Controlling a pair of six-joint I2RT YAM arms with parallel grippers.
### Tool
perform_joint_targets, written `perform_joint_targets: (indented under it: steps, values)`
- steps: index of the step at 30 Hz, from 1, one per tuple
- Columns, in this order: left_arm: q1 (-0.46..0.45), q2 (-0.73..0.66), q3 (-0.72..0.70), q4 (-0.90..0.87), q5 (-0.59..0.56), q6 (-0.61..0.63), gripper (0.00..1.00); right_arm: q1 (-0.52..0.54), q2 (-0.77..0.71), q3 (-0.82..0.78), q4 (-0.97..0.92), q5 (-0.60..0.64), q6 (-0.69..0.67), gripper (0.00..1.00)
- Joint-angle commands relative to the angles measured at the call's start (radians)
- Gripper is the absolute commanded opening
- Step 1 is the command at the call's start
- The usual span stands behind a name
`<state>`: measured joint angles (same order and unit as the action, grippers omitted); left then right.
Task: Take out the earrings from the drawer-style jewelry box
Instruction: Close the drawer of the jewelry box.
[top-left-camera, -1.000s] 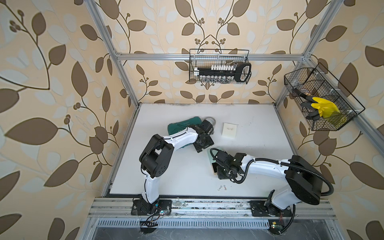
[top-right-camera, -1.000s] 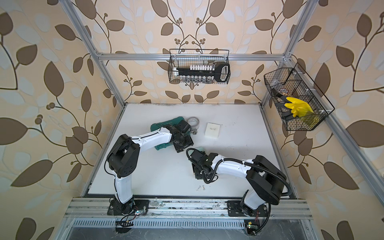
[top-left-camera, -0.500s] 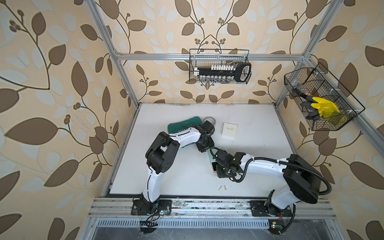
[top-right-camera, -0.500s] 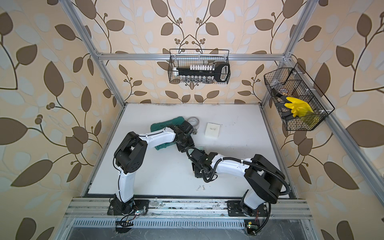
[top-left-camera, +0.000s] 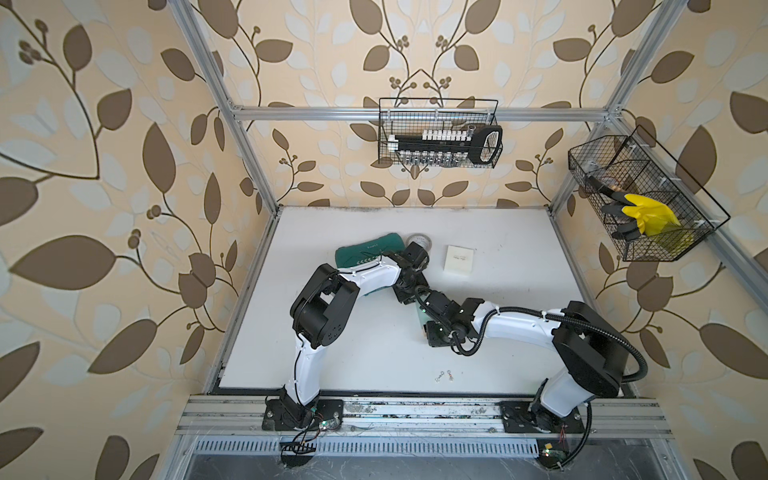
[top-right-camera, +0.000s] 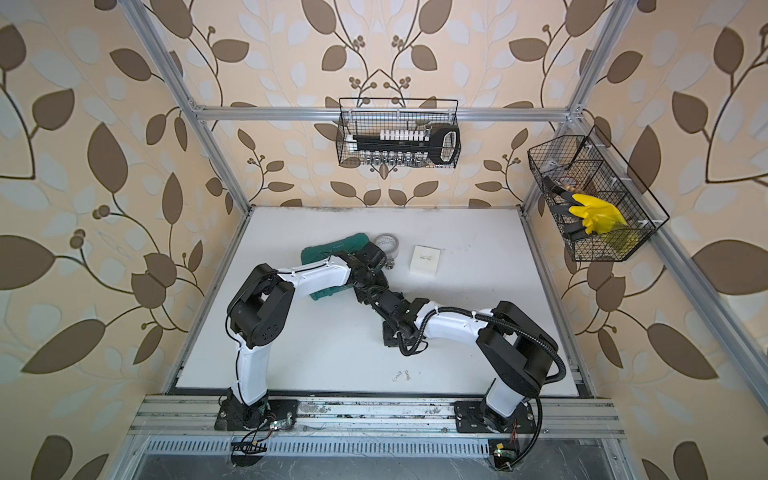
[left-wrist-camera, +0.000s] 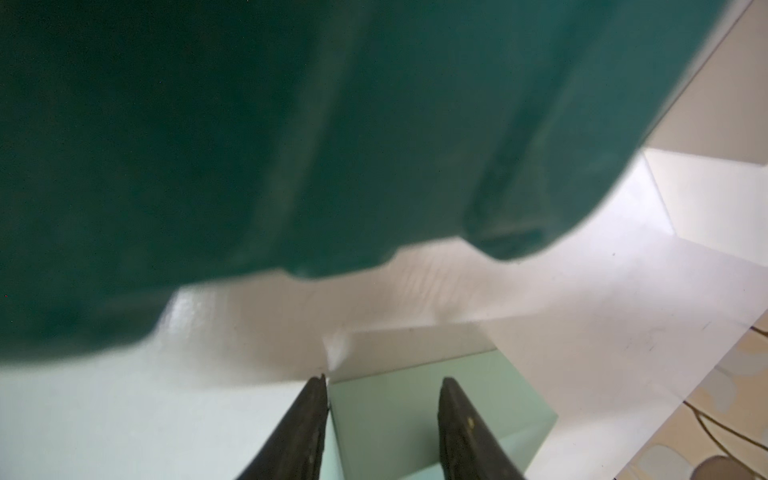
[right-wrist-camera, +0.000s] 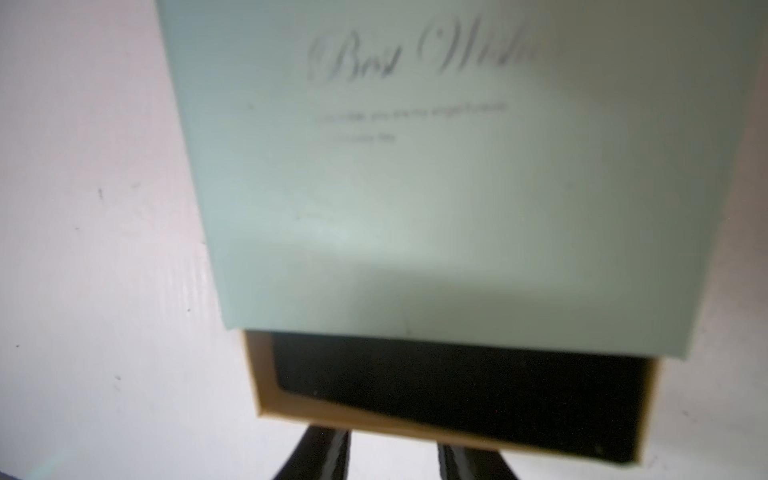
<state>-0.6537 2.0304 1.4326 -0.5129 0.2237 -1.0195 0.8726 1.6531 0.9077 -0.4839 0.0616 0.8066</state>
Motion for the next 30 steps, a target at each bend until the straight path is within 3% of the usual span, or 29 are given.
perform_joint_targets:
  steps: [1, 30]
  values:
    - [-0.006, -0.036, -0.026, -0.03, 0.035, 0.01, 0.45, -0.007, 0.016, 0.038, 0.008, 0.03, -0.021, 0.34]
    - [-0.015, -0.073, -0.068, -0.02, 0.033, 0.005, 0.42, -0.021, 0.009, 0.053, 0.027, 0.017, -0.038, 0.36]
